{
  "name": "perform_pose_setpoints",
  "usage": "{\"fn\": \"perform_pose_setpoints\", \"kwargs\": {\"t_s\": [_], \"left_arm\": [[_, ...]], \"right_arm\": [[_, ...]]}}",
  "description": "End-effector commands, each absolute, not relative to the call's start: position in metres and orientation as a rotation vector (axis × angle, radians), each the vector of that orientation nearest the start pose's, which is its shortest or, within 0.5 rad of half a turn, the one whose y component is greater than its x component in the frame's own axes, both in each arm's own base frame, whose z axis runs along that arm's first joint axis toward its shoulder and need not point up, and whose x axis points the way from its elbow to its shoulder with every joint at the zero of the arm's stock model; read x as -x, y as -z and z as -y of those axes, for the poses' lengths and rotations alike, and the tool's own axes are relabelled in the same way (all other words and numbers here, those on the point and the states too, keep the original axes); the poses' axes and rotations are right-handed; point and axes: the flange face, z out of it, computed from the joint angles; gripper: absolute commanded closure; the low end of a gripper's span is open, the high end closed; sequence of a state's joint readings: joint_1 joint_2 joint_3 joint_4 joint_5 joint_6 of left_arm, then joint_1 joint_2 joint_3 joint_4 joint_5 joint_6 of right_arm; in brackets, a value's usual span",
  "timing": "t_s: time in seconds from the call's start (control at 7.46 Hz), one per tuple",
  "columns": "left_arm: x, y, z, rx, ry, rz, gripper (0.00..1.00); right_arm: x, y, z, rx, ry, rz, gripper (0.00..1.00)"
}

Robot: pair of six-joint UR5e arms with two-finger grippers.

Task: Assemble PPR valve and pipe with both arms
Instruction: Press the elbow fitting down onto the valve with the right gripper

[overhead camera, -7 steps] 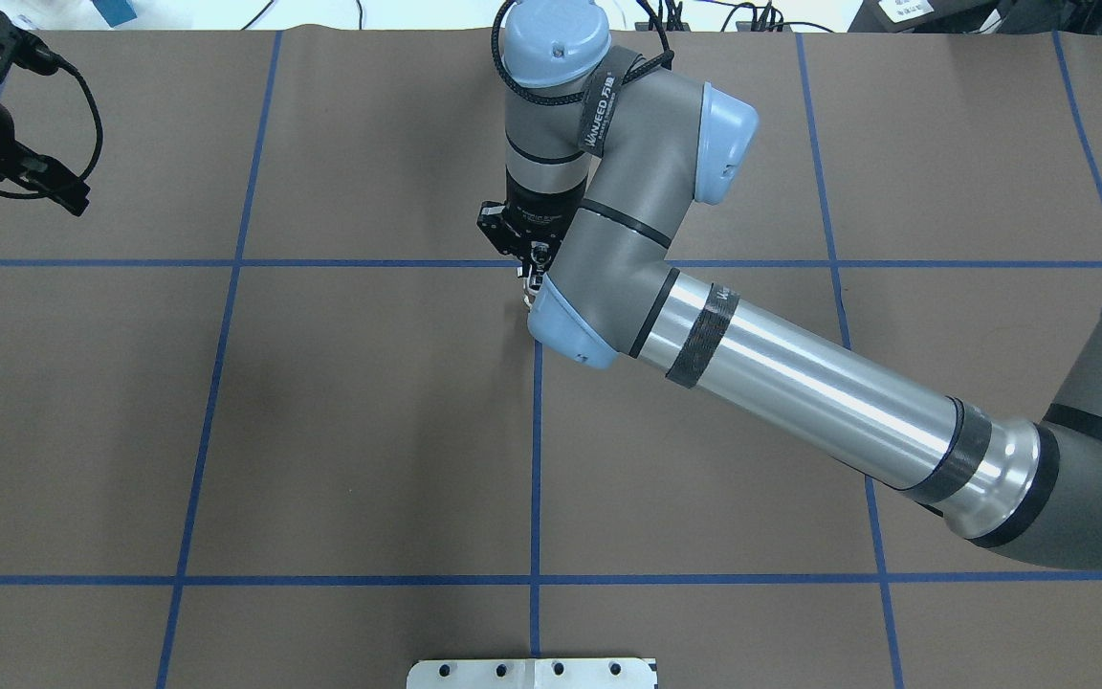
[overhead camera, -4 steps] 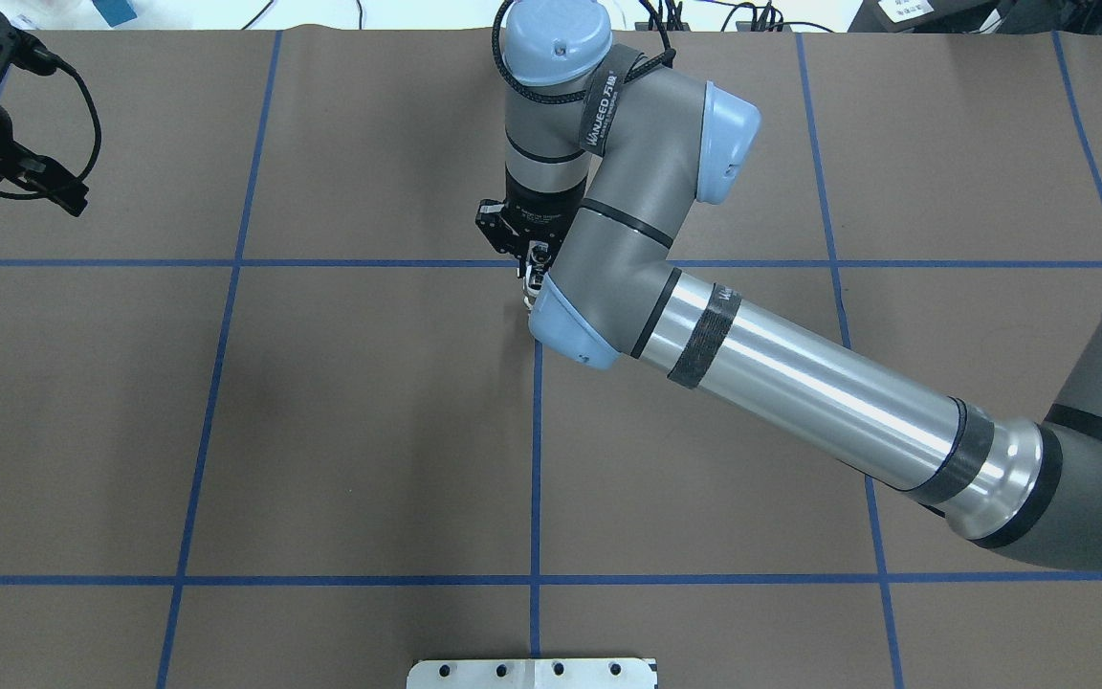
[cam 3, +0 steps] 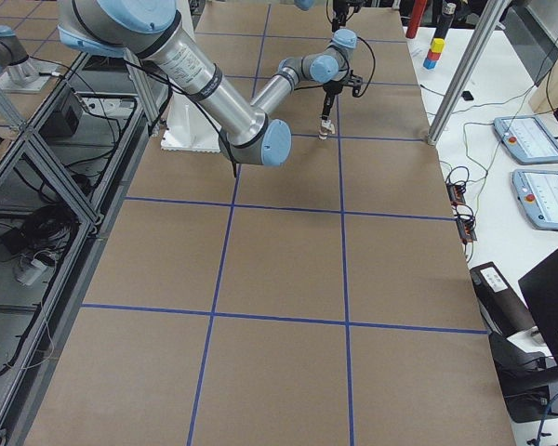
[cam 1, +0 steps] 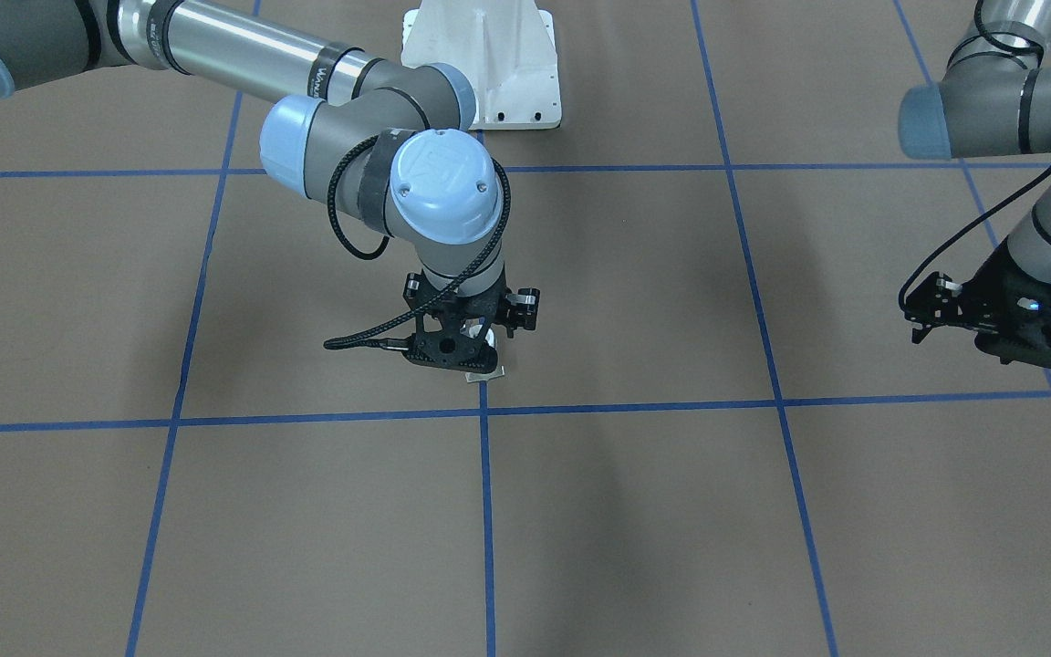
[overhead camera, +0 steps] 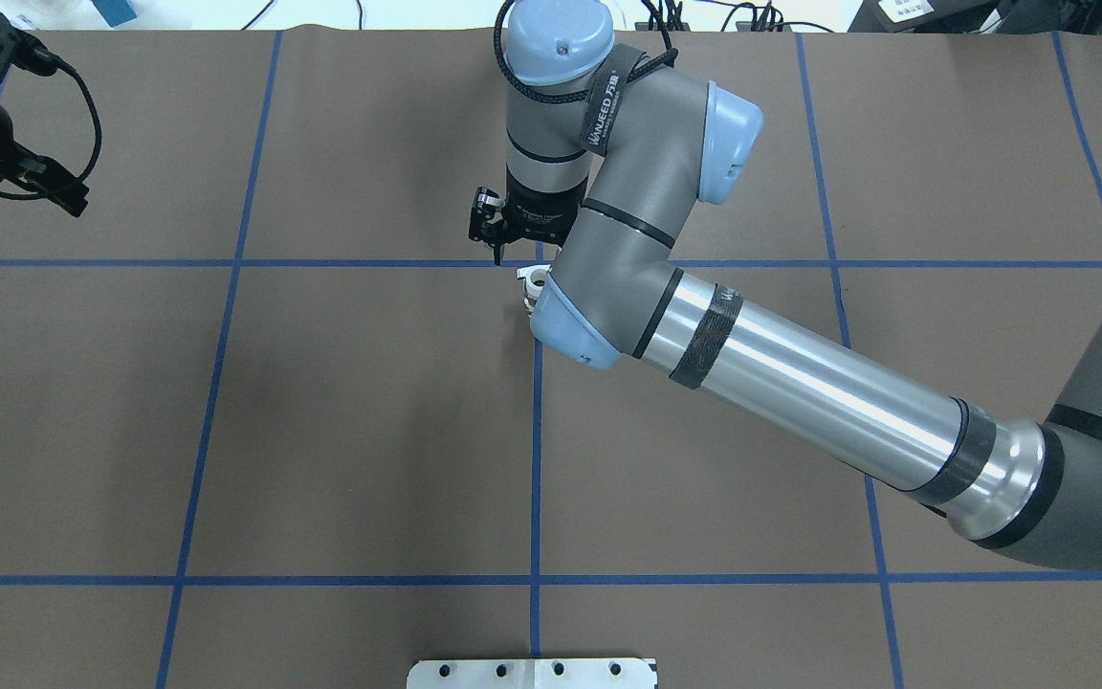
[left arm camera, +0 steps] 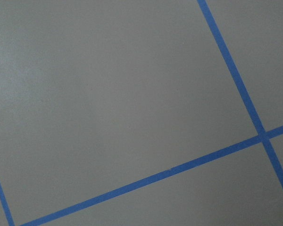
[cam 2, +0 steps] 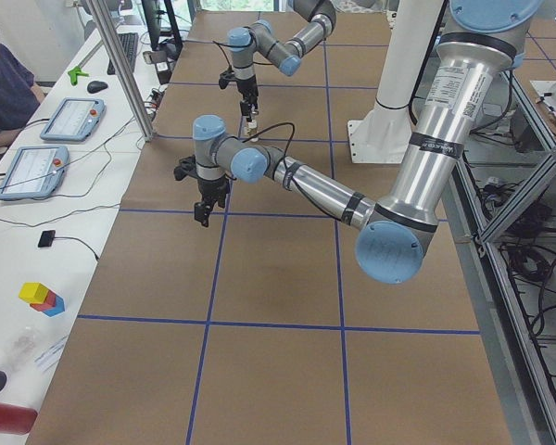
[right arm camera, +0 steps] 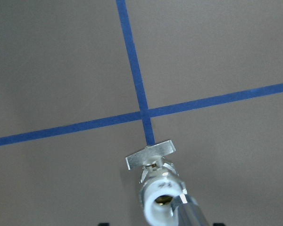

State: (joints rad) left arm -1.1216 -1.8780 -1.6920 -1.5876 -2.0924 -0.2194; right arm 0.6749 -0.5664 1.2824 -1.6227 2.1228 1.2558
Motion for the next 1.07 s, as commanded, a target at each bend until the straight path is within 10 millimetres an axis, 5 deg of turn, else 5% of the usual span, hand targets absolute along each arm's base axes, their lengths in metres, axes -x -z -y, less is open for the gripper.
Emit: {"fn": "perform_pose_setpoints", "kwargs": {"t_s": [0.0,0.67,0.8,0.94], "left_arm": [[-0.1907,-0.4401,0.5878,-0.242,-0.337,-0.629,0.0],[-0.19,-0.439,0.5885,-0.245,-0.336,-0.63,0.0],[-0.1909,-0.439,0.5883,-0.245,-0.338,-0.63,0.0],[-0.1909,-0.439,0.5883,-0.245,-0.338,-0.63,0.0]], "right_arm": [[0.5616,-0.138,0.5548,0.159,-0.157,0.823,0.0],[0.5615,-0.1356,0.5548,0.163,-0.169,0.824,0.03],[0.5612,-0.1348,0.5547,0.172,-0.196,0.824,0.13],[0.561,-0.1344,0.5547,0.173,-0.219,0.84,0.41]]}}
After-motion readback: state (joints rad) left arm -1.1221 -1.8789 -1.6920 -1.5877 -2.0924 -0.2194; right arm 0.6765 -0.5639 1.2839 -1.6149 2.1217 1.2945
